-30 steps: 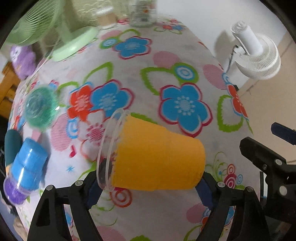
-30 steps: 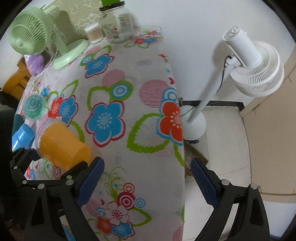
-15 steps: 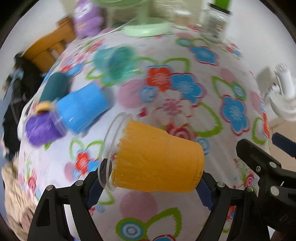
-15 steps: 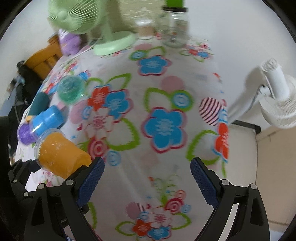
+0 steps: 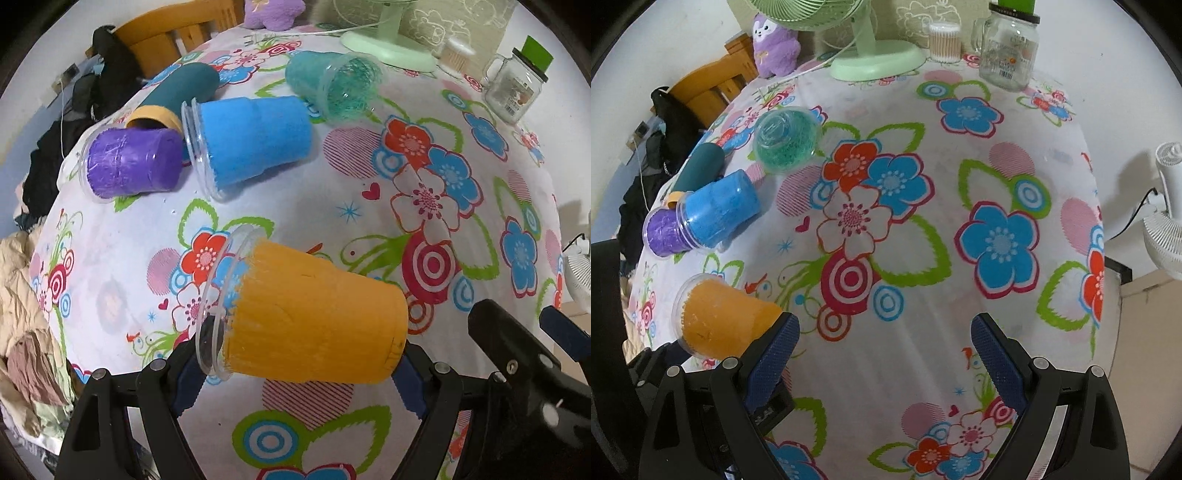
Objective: Flip cup upside down
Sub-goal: 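Close the right gripper around the orange cup's body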
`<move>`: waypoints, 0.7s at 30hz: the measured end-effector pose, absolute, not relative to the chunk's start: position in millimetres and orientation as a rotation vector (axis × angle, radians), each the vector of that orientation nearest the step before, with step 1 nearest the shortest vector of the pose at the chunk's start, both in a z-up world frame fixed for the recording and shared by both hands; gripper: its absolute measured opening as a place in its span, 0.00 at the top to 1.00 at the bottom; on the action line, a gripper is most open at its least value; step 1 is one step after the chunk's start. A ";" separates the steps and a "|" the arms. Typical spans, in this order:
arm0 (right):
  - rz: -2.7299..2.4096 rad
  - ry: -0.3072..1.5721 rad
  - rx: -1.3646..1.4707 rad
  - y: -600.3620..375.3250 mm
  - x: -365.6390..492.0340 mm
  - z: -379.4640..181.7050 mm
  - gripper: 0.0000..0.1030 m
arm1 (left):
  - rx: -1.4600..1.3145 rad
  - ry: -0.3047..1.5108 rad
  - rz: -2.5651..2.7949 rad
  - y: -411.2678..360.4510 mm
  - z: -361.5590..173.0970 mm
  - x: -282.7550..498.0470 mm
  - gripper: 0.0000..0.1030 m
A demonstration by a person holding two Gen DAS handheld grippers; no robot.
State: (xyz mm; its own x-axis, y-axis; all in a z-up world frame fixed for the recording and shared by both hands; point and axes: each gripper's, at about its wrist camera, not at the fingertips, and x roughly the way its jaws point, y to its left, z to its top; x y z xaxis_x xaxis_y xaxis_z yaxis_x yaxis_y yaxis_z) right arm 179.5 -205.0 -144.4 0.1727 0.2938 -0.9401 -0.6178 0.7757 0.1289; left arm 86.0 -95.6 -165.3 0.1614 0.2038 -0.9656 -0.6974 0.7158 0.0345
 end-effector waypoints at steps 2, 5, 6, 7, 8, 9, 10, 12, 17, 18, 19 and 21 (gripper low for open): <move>0.657 1.244 -0.296 -206.2 178.7 -145.5 0.07 | -0.450 1.258 0.672 -97.3 -165.5 87.8 0.11; 0.648 1.245 -0.285 -208.8 176.8 -145.5 0.07 | -0.413 1.285 0.667 -99.9 -165.1 88.5 0.07; 0.642 1.244 -0.283 -209.9 176.3 -144.7 0.07 | -0.410 1.285 0.662 -100.5 -162.8 87.6 0.07; 0.633 1.240 -0.278 -212.1 175.6 -142.7 0.07 | -0.405 1.286 0.651 -101.7 -159.8 87.1 0.06; 0.627 1.236 -0.271 -214.2 175.1 -140.4 0.07 | -0.397 1.294 0.634 -103.0 -156.4 86.9 0.06; 0.621 1.232 -0.261 -216.4 174.5 -137.5 0.07 | -0.389 1.301 0.621 -103.4 -153.0 85.6 0.06; 0.612 1.227 -0.245 -220.1 173.2 -132.4 0.07 | -0.369 1.302 0.603 -104.4 -146.6 85.5 0.06; 0.601 1.222 -0.213 -226.7 170.8 -123.3 0.07 | -0.320 1.283 0.596 -106.4 -132.6 83.5 0.05; 0.562 1.219 -0.129 -236.5 160.8 -101.7 0.07 | -0.239 1.242 0.524 -108.4 -101.0 75.2 0.03; 0.552 1.216 -0.116 -237.1 158.1 -98.1 0.07 | -0.224 1.235 0.510 -108.1 -95.5 73.9 0.03; 0.534 1.213 -0.098 -237.5 153.6 -93.2 0.07 | -0.210 1.229 0.487 -106.3 -90.7 73.5 0.03; 0.506 1.212 -0.072 -236.8 147.5 -88.2 0.07 | -0.186 1.227 0.441 -99.8 -85.4 74.1 0.03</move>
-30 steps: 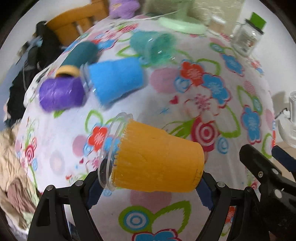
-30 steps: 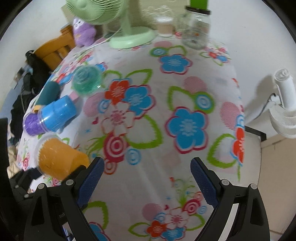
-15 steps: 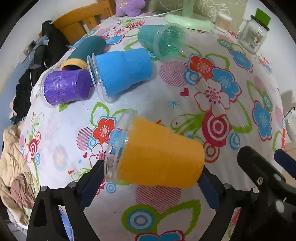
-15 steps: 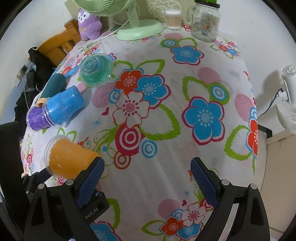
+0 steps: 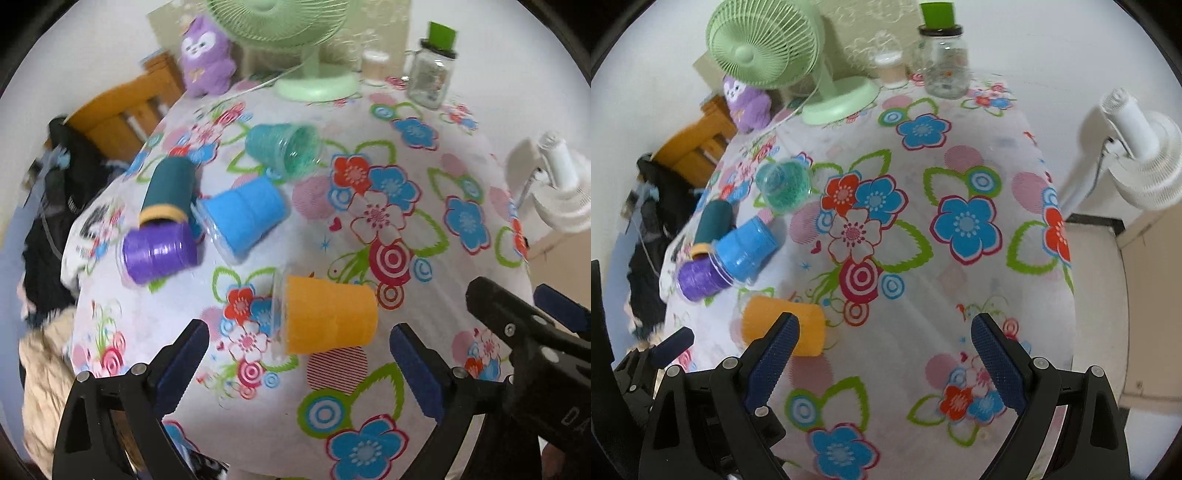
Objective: Flip cup upside down
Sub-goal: 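Close the right gripper around the orange cup's body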
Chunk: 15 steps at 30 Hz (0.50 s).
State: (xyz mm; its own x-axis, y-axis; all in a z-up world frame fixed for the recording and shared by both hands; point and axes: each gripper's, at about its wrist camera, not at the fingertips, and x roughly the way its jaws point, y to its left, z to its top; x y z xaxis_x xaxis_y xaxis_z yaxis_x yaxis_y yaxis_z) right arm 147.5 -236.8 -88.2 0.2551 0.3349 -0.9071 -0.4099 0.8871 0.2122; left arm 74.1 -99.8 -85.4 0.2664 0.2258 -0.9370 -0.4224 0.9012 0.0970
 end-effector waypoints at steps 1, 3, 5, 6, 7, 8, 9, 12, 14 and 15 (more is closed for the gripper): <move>0.488 1.215 -0.052 -235.9 144.1 -86.0 0.07 | -0.169 1.224 0.419 -96.1 -82.4 74.4 0.03; 0.444 1.221 -0.013 -233.1 136.9 -81.7 0.07 | -0.140 1.224 0.380 -88.3 -78.7 75.8 0.03; 0.385 1.230 0.032 -229.9 129.0 -78.3 0.07 | -0.105 1.223 0.332 -80.8 -74.1 76.8 0.03; 0.363 1.232 0.060 -227.8 124.7 -77.0 0.07 | -0.093 1.222 0.315 -79.2 -72.5 76.3 0.03; 0.351 1.234 0.074 -226.0 121.9 -76.9 0.07 | -0.075 1.224 0.291 -76.5 -71.7 76.7 0.03; 0.330 1.238 0.090 -222.6 118.5 -77.2 0.07 | -0.052 1.224 0.261 -73.3 -70.7 77.8 0.03; 0.311 1.238 0.101 -220.1 115.6 -77.4 0.07 | -0.037 1.221 0.243 -72.1 -70.0 77.2 0.03; 0.248 1.229 0.163 -213.7 106.6 -78.8 0.07 | 0.047 1.211 0.179 -66.5 -70.8 80.1 0.03; 0.201 1.227 0.208 -210.1 102.8 -81.9 0.07 | 0.076 1.211 0.153 -61.3 -72.8 82.2 0.03; 0.168 1.226 0.231 -208.4 100.9 -84.4 0.07 | 0.083 1.210 0.136 -57.3 -74.2 83.6 0.03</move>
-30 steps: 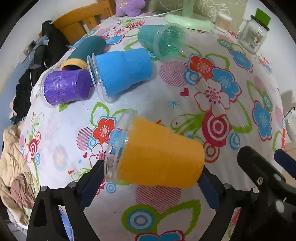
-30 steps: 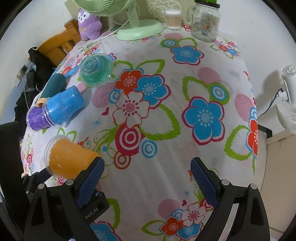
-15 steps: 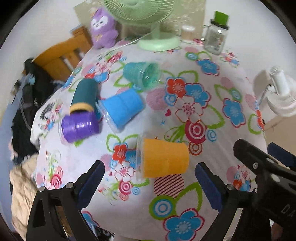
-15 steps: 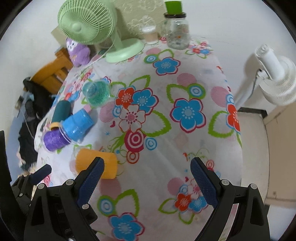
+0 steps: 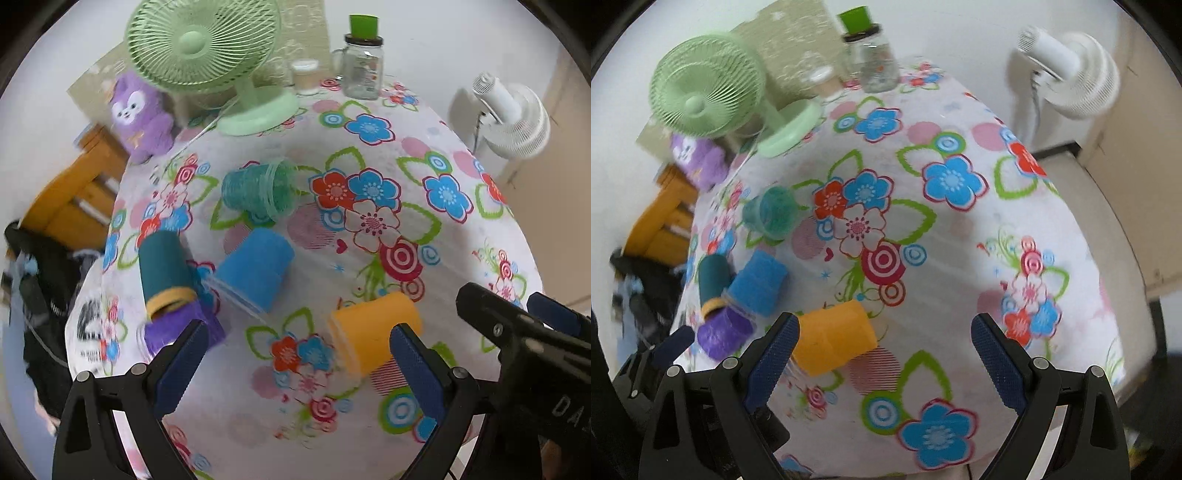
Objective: Flip cup upside down
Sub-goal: 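Close the right gripper around the orange cup's body, then lift the orange cup and rotate it base-up with the right gripper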
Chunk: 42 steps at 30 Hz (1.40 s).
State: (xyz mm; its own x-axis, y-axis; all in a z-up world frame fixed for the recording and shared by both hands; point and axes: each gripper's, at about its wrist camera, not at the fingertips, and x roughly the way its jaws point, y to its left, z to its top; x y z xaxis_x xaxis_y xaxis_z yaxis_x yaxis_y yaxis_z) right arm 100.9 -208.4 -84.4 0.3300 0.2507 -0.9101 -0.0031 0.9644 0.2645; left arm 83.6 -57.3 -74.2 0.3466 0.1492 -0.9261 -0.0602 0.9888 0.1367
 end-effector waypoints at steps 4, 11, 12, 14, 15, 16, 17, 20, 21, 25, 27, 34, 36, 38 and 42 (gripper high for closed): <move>0.037 1.214 0.351 -206.8 94.4 -93.2 0.07 | 0.107 1.226 0.085 -42.7 -84.0 90.4 0.03; -0.072 1.240 0.457 -186.0 90.9 -123.4 0.07 | 0.177 1.239 0.023 -30.2 -102.2 106.6 0.04; -0.079 1.238 0.470 -184.5 91.1 -125.9 0.07 | 0.189 1.240 0.016 -29.4 -105.5 108.8 0.04; -0.107 1.233 0.498 -180.0 92.1 -133.6 0.10 | 0.204 1.250 0.002 -27.0 -112.9 113.0 0.04; -0.119 1.236 0.514 -178.1 93.7 -138.0 0.11 | 0.208 1.252 -0.004 -26.2 -115.0 114.4 0.04; -0.129 1.239 0.529 -177.1 94.7 -141.2 0.14 | 0.214 1.256 -0.007 -25.5 -118.0 116.1 0.04; -0.141 1.243 0.549 -176.5 95.7 -145.1 0.17 | 0.220 1.257 -0.012 -24.8 -120.7 117.3 0.04; -0.187 1.266 0.615 -176.0 97.2 -157.2 0.20 | 0.236 1.259 -0.026 -24.3 -125.6 119.3 0.04; -0.205 1.275 0.635 -176.0 97.3 -161.5 0.21 | 0.243 1.256 -0.032 -24.4 -127.2 119.6 0.04; -0.230 1.300 0.688 -174.0 97.9 -174.7 0.29 | 0.265 1.258 -0.036 -25.0 -132.0 121.8 0.03; -0.238 1.316 0.714 -173.2 98.9 -179.8 0.32 | 0.273 1.255 -0.038 -25.9 -132.9 121.8 0.03; -0.195 1.328 0.702 -166.4 106.4 -181.2 0.42 | 0.276 1.258 -0.056 -29.5 -131.7 121.7 0.03; -0.177 1.317 0.687 -166.4 108.4 -176.1 0.42 | 0.264 1.262 -0.054 -29.3 -130.1 122.1 0.03; -0.161 1.306 0.659 -166.6 111.2 -171.0 0.42 | 0.251 1.264 -0.043 -28.4 -127.4 121.7 0.03; -0.131 1.280 0.602 -170.5 117.4 -158.3 0.43 | 0.223 1.278 -0.030 -27.6 -123.4 120.5 0.03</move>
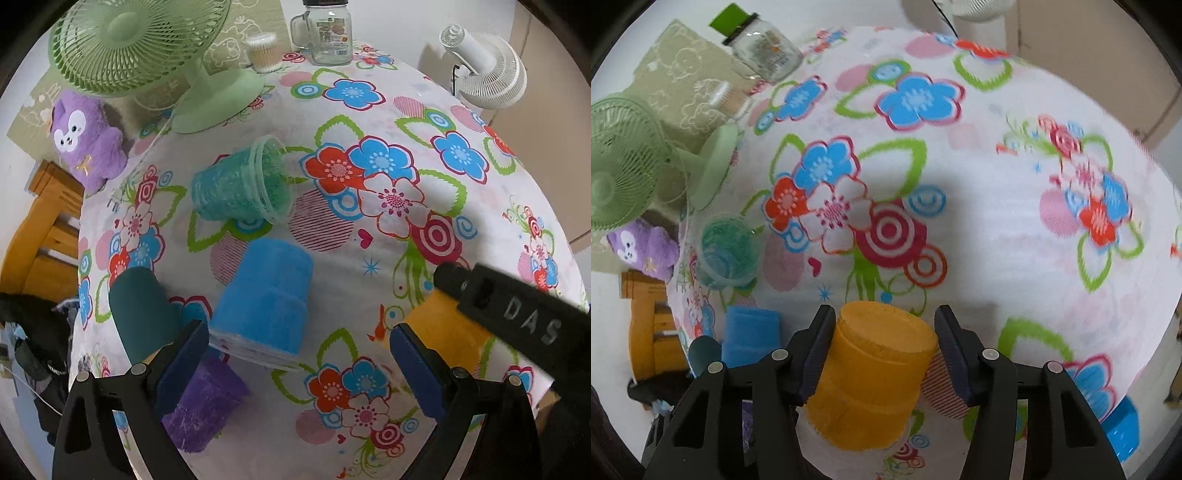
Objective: Flip cup upside down
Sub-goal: 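Lift the orange cup and rotate it base-up with the right gripper, then lower the inverted orange cup onto the tablecloth with the right gripper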
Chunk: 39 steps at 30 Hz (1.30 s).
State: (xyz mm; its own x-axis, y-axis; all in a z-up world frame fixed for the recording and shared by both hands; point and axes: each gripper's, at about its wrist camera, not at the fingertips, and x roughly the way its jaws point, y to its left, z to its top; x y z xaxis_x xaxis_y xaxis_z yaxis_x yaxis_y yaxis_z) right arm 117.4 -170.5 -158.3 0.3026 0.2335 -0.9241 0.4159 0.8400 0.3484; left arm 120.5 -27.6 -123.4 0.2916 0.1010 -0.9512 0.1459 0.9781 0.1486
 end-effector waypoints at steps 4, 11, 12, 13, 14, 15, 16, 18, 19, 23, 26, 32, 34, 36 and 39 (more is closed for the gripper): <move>-0.093 1.259 0.543 -176.7 123.8 -142.7 0.43 | 0.191 1.280 -0.010 -30.7 -116.3 119.0 0.03; -0.009 1.216 0.409 -185.8 129.1 -114.8 0.43 | 0.131 1.270 0.026 -41.2 -100.5 116.9 0.03; 0.003 1.209 0.396 -186.7 129.7 -111.4 0.43 | 0.117 1.269 0.033 -42.8 -98.3 116.5 0.03; 0.018 1.198 0.376 -188.4 130.0 -106.3 0.43 | 0.104 1.267 0.039 -44.2 -96.1 115.7 0.03; 0.029 1.191 0.363 -189.3 130.6 -102.7 0.43 | 0.096 1.265 0.046 -45.3 -94.4 114.9 0.03; 0.042 1.183 0.350 -190.2 130.9 -99.0 0.43 | 0.087 1.263 0.055 -46.4 -92.6 114.1 0.03; 0.053 1.174 0.332 -190.9 131.2 -94.8 0.43 | 0.077 1.259 0.063 -47.6 -90.6 113.0 0.03; 0.080 1.155 0.299 -192.2 130.9 -86.6 0.43 | 0.052 1.259 0.070 -49.6 -88.0 110.6 0.03; 0.098 1.147 0.280 -193.0 130.7 -81.9 0.43 | 0.035 1.259 0.073 -50.2 -86.5 109.5 0.03; 0.149 1.125 0.216 -193.6 129.8 -70.6 0.43 | -0.016 1.253 0.098 -51.2 -79.9 105.1 0.03; 0.188 1.102 0.152 -192.0 128.0 -63.6 0.43 | -0.060 1.243 0.118 -49.1 -75.4 101.1 0.03; 0.250 1.053 0.033 -189.7 122.2 -54.8 0.43 | -0.117 1.229 0.152 -47.3 -70.7 90.5 0.03; 0.263 1.043 0.011 -189.3 120.5 -53.7 0.43 | -0.136 1.230 0.149 -47.6 -70.4 86.6 0.03; 0.271 1.031 -0.005 -188.2 118.3 -51.9 0.43 | -0.147 1.232 0.145 -48.0 -70.9 83.5 0.03; 0.292 1.000 -0.041 -185.0 112.7 -48.3 0.43 | -0.150 1.226 0.155 -47.8 -70.2 78.6 0.03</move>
